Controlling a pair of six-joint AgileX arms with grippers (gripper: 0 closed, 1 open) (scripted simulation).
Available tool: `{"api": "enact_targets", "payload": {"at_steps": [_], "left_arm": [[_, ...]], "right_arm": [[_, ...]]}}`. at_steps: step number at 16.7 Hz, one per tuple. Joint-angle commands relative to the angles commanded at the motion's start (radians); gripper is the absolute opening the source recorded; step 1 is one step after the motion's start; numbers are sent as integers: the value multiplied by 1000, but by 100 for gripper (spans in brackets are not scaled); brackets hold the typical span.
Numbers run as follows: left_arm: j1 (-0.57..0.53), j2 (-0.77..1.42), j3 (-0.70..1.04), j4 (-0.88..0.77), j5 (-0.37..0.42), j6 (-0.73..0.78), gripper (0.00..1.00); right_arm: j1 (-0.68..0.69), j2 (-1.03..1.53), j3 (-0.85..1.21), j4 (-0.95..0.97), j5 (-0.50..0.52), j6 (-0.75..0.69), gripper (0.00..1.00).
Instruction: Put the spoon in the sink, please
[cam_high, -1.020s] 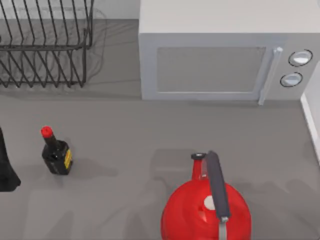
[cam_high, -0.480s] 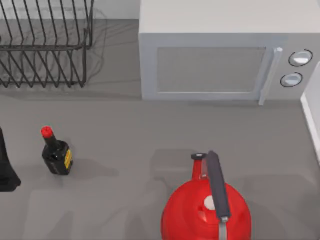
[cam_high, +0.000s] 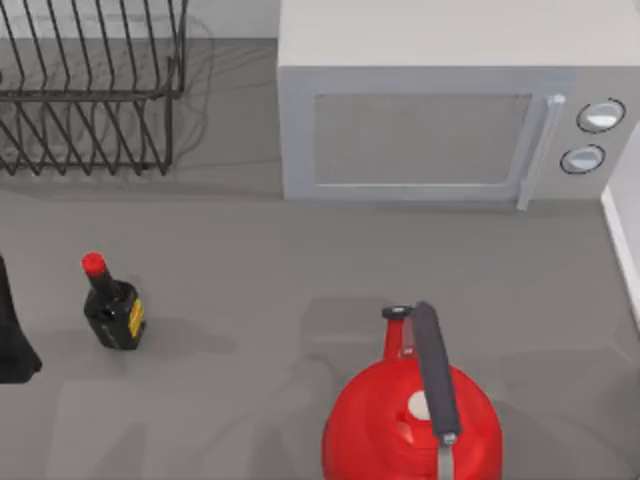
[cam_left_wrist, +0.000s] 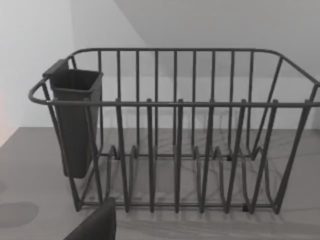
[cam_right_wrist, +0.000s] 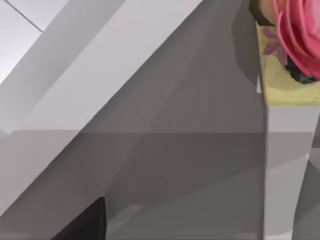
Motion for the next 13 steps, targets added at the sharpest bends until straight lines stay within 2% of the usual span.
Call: {"api": "enact_targets", "payload": {"at_steps": [1, 13], "left_arm": [[0, 0, 0, 0, 0, 0, 100], [0, 0, 0, 0, 0, 0, 100]], "right_arm": [[0, 0, 0, 0, 0, 0, 100], [0, 0, 0, 0, 0, 0, 10]]}}
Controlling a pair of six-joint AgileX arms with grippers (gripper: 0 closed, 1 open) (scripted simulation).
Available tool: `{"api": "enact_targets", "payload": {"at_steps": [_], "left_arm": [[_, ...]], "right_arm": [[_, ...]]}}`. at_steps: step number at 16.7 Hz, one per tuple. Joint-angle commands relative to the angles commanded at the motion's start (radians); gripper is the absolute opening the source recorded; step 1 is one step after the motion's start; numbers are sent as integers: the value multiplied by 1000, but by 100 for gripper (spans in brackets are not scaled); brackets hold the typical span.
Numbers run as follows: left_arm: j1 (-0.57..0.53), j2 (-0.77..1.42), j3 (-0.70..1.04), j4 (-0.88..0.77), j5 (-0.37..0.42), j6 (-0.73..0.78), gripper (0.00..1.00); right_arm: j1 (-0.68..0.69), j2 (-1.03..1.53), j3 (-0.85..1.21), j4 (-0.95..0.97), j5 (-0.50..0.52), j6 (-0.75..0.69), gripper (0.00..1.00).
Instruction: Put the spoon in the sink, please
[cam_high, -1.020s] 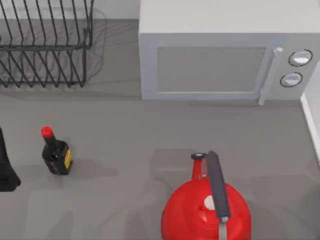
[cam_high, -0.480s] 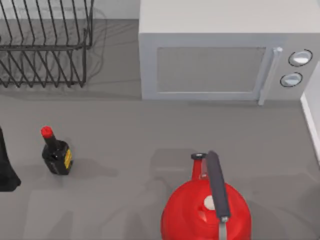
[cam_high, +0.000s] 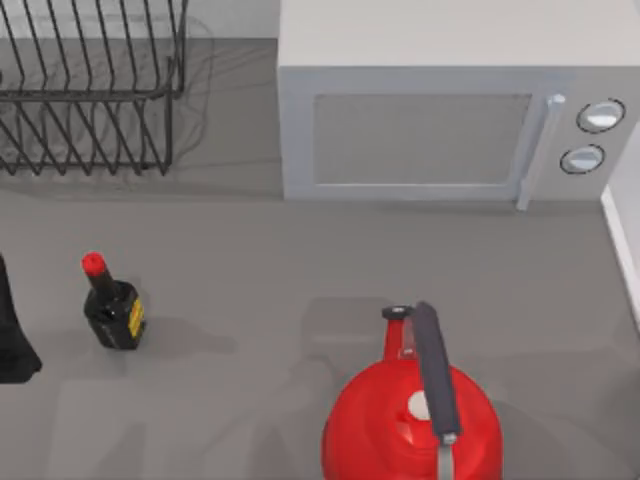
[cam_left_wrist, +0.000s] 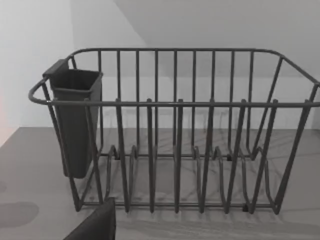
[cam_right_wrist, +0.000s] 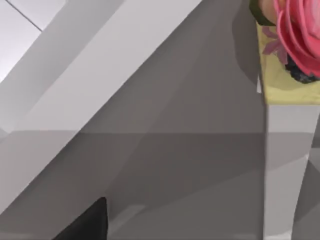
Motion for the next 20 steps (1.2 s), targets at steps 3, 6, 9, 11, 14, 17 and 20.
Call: {"api": "enact_targets", "payload": {"at_steps": [3, 6, 9, 11, 14, 17, 20], "left_arm": [[0, 0, 0, 0, 0, 0, 100], [0, 0, 0, 0, 0, 0, 100], [0, 0, 0, 0, 0, 0, 100], [0, 0, 0, 0, 0, 0, 100], [0, 0, 0, 0, 0, 0, 100], [0, 0, 0, 0, 0, 0, 100], [0, 0, 0, 0, 0, 0, 100]], "right_arm": [[0, 0, 0, 0, 0, 0, 0], [0, 0, 0, 0, 0, 0, 0], [0, 0, 0, 0, 0, 0, 0], [4, -69, 43, -90, 19, -6, 0], [3, -91, 98, -162, 19, -3, 0], [4, -143, 185, -314, 20, -6, 0], [1, -198, 272, -470, 19, -8, 0]]}}
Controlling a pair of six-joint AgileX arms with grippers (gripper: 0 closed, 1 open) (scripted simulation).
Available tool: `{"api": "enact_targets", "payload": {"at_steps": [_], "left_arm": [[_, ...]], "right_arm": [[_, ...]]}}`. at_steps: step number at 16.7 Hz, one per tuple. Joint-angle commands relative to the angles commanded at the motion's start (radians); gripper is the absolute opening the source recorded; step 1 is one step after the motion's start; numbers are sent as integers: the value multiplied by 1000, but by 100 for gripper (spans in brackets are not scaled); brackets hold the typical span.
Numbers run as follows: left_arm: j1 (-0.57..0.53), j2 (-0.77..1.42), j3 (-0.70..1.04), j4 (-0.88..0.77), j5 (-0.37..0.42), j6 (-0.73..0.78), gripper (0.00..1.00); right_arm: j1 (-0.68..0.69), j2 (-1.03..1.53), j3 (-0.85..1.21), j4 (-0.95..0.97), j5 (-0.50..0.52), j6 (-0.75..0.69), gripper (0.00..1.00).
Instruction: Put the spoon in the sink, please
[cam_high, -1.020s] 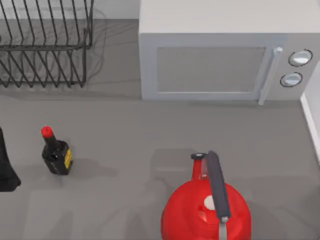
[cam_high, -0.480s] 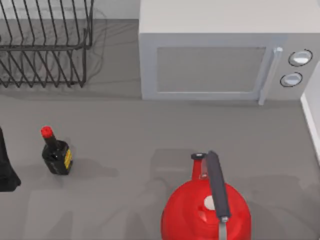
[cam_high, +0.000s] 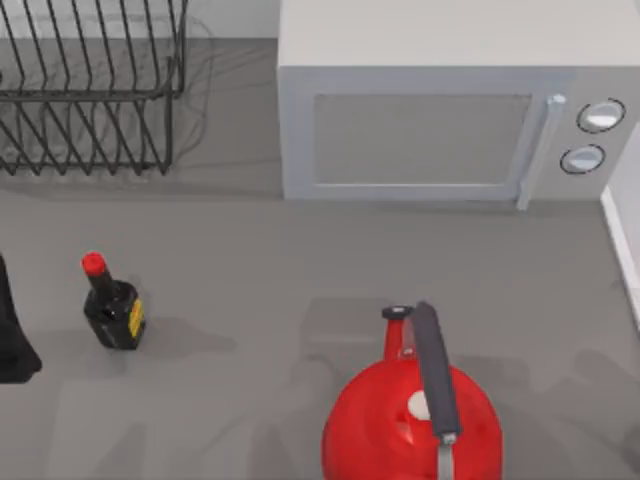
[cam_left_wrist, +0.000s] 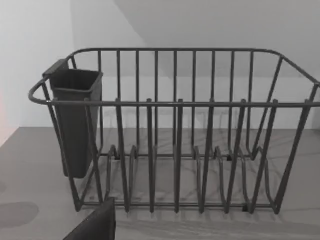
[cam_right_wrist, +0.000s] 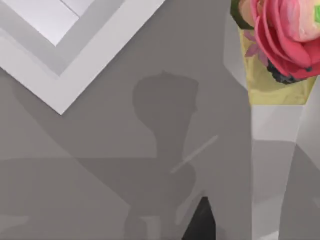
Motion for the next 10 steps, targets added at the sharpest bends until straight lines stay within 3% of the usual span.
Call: {"api": "enact_targets", "payload": {"at_steps": [10], "left_arm": [[0, 0, 0, 0, 0, 0, 100]], "right_arm": [[-2, -10, 77, -83, -1, -2, 0]]}}
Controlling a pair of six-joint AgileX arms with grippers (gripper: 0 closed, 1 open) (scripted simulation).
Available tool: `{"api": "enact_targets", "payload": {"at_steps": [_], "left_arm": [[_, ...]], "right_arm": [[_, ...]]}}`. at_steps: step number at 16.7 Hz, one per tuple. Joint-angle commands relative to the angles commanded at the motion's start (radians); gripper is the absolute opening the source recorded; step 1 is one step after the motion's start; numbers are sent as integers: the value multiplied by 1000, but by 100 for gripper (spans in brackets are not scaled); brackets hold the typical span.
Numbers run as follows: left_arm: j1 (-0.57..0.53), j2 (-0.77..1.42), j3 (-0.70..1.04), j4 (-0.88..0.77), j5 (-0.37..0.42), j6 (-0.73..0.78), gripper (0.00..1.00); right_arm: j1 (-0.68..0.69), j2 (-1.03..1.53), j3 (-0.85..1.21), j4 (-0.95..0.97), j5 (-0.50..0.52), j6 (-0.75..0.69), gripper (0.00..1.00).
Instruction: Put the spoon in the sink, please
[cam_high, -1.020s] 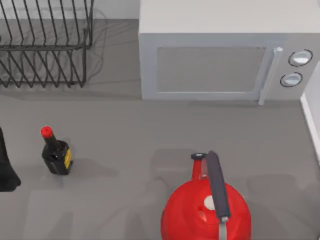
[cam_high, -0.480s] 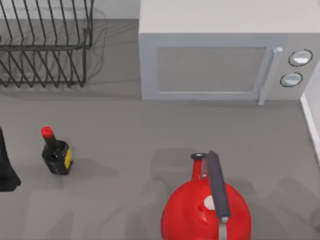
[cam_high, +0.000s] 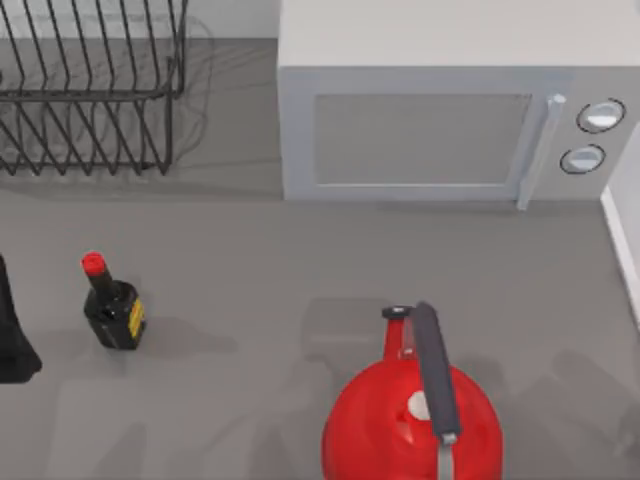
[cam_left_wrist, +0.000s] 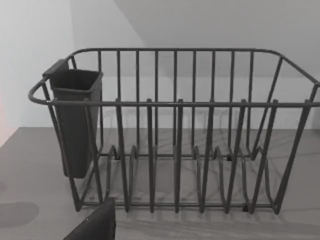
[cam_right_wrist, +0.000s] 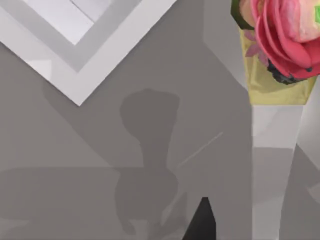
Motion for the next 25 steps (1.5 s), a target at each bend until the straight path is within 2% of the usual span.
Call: {"api": "enact_targets", "payload": {"at_steps": [3, 6, 14, 18, 22, 25], "left_arm": [[0, 0, 0, 0, 0, 0, 100], [0, 0, 0, 0, 0, 0, 100], [0, 0, 0, 0, 0, 0, 100], [0, 0, 0, 0, 0, 0, 100], [0, 0, 0, 0, 0, 0, 100], [0, 0, 0, 0, 0, 0, 100]], "right_arm": [[-6, 111, 125, -52, 1, 4, 0], [-11, 285, 343, -133, 1, 5, 0], [-36, 875, 1220, -402, 3, -8, 0], [-49, 1125, 1595, -506, 3, -21, 0], [-56, 1280, 1838, -559, 2, -38, 0], [-58, 1327, 1912, -573, 2, -44, 0]]}}
